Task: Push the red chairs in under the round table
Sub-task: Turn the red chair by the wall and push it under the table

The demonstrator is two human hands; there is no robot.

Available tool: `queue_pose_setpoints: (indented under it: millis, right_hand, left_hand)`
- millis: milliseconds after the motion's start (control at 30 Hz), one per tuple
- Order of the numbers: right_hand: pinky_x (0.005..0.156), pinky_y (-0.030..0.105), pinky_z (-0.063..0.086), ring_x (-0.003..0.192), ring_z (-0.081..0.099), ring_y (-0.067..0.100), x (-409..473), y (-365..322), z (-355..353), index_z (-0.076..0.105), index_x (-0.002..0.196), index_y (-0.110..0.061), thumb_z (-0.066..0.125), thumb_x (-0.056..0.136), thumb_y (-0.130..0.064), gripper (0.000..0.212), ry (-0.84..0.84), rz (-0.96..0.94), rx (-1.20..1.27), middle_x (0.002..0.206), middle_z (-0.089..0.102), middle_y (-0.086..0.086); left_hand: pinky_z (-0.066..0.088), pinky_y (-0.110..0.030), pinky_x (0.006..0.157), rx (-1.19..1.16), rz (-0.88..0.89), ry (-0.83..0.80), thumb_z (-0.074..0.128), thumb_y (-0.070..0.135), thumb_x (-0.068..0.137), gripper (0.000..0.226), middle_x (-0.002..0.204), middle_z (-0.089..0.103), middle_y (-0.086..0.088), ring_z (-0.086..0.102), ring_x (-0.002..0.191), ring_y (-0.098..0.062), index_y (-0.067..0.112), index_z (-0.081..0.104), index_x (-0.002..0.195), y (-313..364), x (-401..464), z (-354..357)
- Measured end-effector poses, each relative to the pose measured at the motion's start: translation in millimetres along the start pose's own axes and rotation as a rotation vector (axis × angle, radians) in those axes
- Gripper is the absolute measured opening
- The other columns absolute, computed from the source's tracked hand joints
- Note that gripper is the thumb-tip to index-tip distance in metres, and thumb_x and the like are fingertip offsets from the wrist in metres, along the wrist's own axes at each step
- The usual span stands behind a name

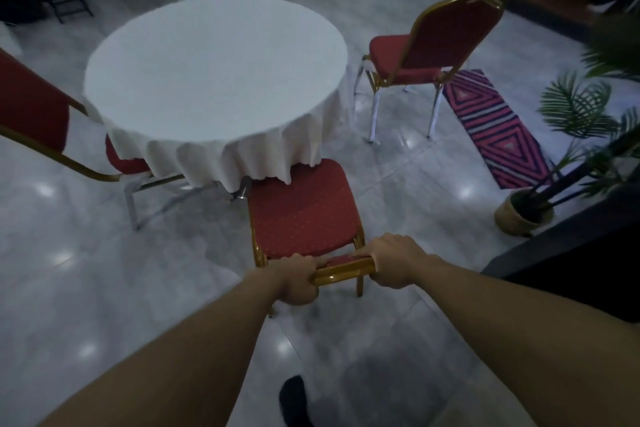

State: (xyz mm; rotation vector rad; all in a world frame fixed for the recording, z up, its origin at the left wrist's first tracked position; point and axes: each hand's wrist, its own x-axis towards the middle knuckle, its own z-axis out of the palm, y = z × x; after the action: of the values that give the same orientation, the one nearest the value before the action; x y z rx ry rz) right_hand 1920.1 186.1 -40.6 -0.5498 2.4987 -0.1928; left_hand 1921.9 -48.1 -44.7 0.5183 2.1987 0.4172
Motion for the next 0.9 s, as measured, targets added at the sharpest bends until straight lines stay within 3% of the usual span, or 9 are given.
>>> queue_pose_setpoints:
  millis: [133,233,333,467,533,600,767,900]
  right_hand:
    - [0.067,0.035,0.05,0.077,0.058,0.018,4.6,32.3,-14.3,0.06,0.13,-0.057,0.056,0.094,-0.019,0.053,-0.03,-0.035,-0.038,0.084,0.06,-0.009]
    - [0.068,0.036,0.054,0.076,0.063,0.021,6.0,56.4,-23.8,0.065,0.095,-0.05,0.056,0.092,-0.017,0.035,-0.065,-0.045,-0.066,0.082,0.064,-0.005]
    - [0.07,0.037,0.056,0.075,0.062,0.022,4.5,81.9,-33.4,0.058,0.081,-0.036,0.058,0.092,-0.017,0.022,-0.067,-0.09,-0.111,0.079,0.06,-0.006]
    - [0.067,0.034,0.046,0.077,0.06,0.025,7.7,101.9,-38.4,0.066,0.102,-0.044,0.057,0.086,-0.015,0.034,-0.079,-0.142,-0.116,0.085,0.061,0.0]
    - [0.067,0.036,0.052,0.076,0.063,0.027,13.6,108.4,-38.6,0.064,0.1,-0.044,0.056,0.083,-0.016,0.034,-0.079,-0.162,-0.109,0.086,0.066,0.002]
    - [0.069,0.036,0.054,0.078,0.065,0.027,21.4,112.8,-42.8,0.07,0.11,-0.038,0.057,0.083,-0.016,0.038,-0.065,-0.188,-0.105,0.086,0.068,0.001]
    - [0.068,0.031,0.041,0.076,0.056,0.022,57.1,119.5,-69.4,0.07,0.115,-0.042,0.058,0.088,-0.015,0.04,-0.055,-0.236,-0.12,0.074,0.048,-0.012]
    - [0.07,0.032,0.044,0.077,0.056,0.019,87.7,121.8,-89.2,0.071,0.119,-0.043,0.058,0.089,-0.017,0.041,-0.032,-0.229,-0.119,0.08,0.054,-0.012]
  left_hand:
    - [0.056,-0.048,0.095,-0.05,-0.04,0.011,0.055,0.019,0.088,0.075,0.101,0.06,0.001,0.062,0.093,-0.023,0.04,0.033,0.156,28.4,14.7,-2.5]
    - [0.057,-0.047,0.093,-0.082,-0.083,0.066,0.056,0.017,0.086,0.073,0.107,0.065,-0.003,0.066,0.096,-0.025,0.038,0.039,0.154,45.8,28.3,-4.2]
    - [0.057,-0.045,0.093,-0.131,-0.133,0.107,0.054,0.02,0.082,0.078,0.108,0.065,-0.002,0.065,0.098,-0.025,0.042,0.037,0.155,72.3,41.4,1.7]
    - [0.056,-0.04,0.089,-0.156,-0.14,0.174,0.053,0.02,0.079,0.079,0.109,0.068,-0.003,0.066,0.1,-0.027,0.043,0.04,0.154,81.2,55.0,4.2]
    - [0.056,-0.033,0.082,-0.183,-0.138,0.184,0.05,0.022,0.076,0.08,0.104,0.071,-0.003,0.068,0.093,-0.024,0.045,0.041,0.152,81.7,58.0,4.4]
    - [0.053,-0.028,0.075,-0.195,-0.129,0.19,0.049,0.022,0.074,0.081,0.099,0.072,-0.001,0.069,0.088,-0.022,0.047,0.042,0.151,78.5,62.7,-0.3]
    - [0.058,-0.035,0.081,-0.213,-0.132,0.228,0.049,0.02,0.075,0.079,0.101,0.073,-0.001,0.069,0.09,-0.024,0.052,0.045,0.147,63.1,82.2,-29.8]
    - [0.057,-0.044,0.09,-0.194,-0.143,0.221,0.047,0.025,0.071,0.082,0.103,0.073,0.0,0.068,0.095,-0.025,0.052,0.043,0.148,44.1,99.0,-57.4]
